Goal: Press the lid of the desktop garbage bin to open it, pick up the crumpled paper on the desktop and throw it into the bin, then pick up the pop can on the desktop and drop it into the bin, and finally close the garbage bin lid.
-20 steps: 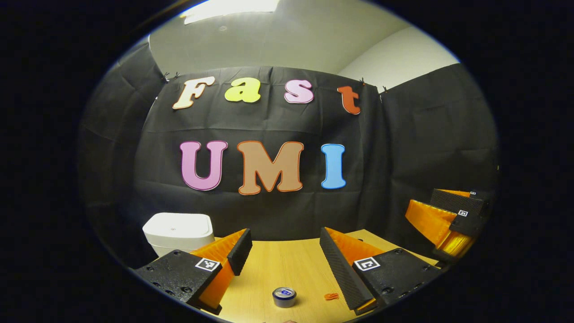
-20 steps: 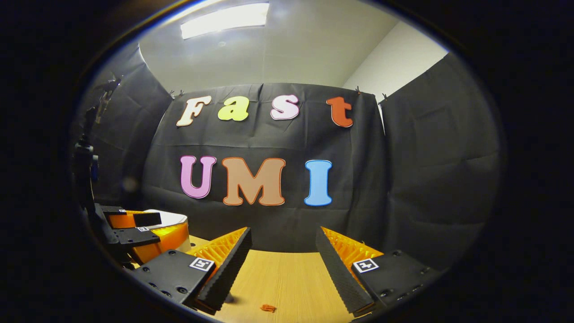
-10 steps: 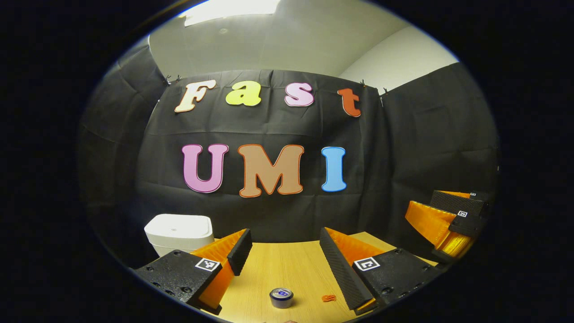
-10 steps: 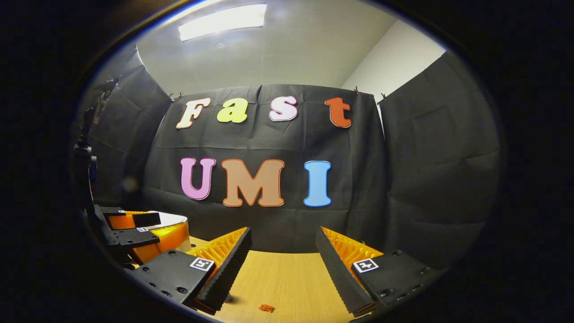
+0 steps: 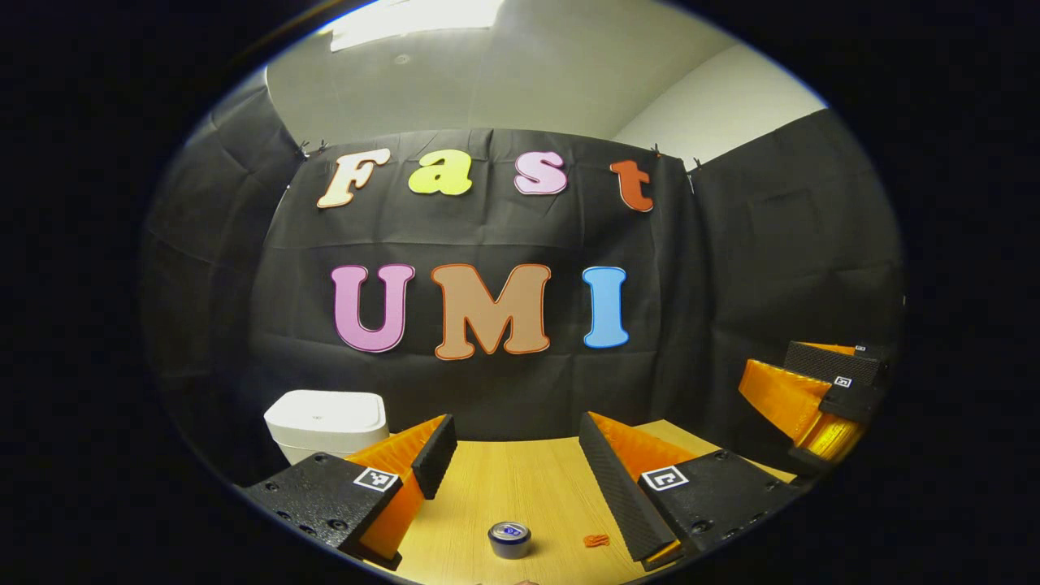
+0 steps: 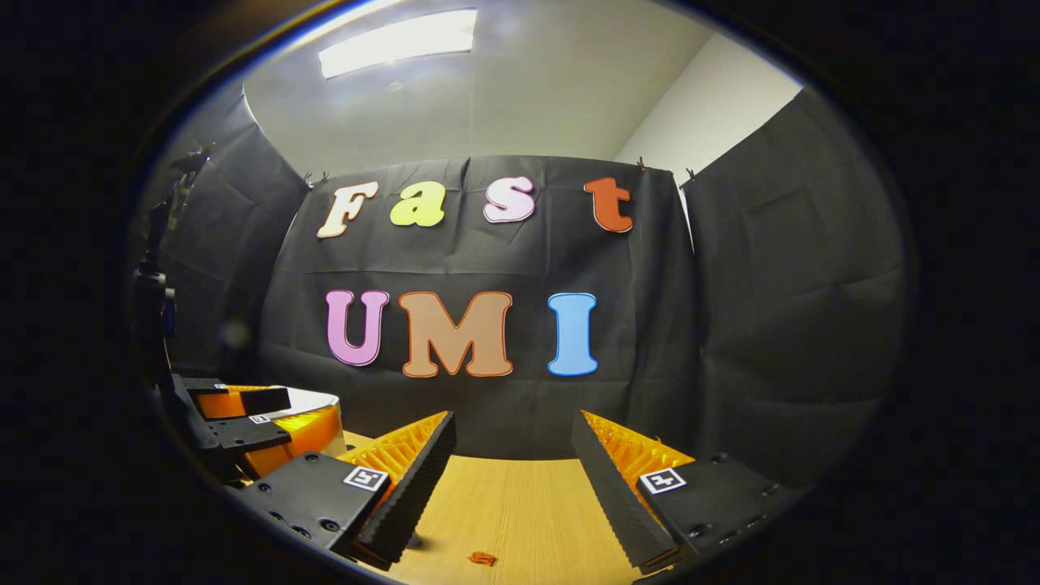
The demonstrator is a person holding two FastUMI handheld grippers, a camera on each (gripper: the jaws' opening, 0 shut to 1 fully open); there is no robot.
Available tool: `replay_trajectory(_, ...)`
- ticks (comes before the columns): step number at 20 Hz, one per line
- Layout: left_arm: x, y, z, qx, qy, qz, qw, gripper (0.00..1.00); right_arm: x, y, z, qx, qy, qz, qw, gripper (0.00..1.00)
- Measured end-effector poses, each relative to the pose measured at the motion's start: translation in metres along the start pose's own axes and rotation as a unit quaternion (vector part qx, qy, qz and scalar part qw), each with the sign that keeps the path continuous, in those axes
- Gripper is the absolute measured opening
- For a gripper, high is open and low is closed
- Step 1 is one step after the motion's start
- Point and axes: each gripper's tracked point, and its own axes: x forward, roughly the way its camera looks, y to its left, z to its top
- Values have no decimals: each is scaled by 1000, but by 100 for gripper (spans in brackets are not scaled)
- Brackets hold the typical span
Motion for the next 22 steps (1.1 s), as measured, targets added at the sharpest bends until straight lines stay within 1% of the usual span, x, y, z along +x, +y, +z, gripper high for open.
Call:
replay_trajectory(4,-4,-3,2,-6,-8,2,1000,93,0,2,-4,2,6,8,1000,96)
replay_trajectory(7,-8,3,2,-5,-8,12,1000,93,1,5,-5,4,8,15,1000,96)
replay_trajectory(8,-9,5,4,-6,-10,16,1000,93,-1,6,-6,5,9,18,1000,100)
replay_trajectory(9,-10,7,4,-6,-11,19,1000,93,0,6,-5,6,8,20,1000,96)
replay_trajectory(22,-12,16,-2,5,-3,51,999,93,4,4,-11,6,12,42,999,96)
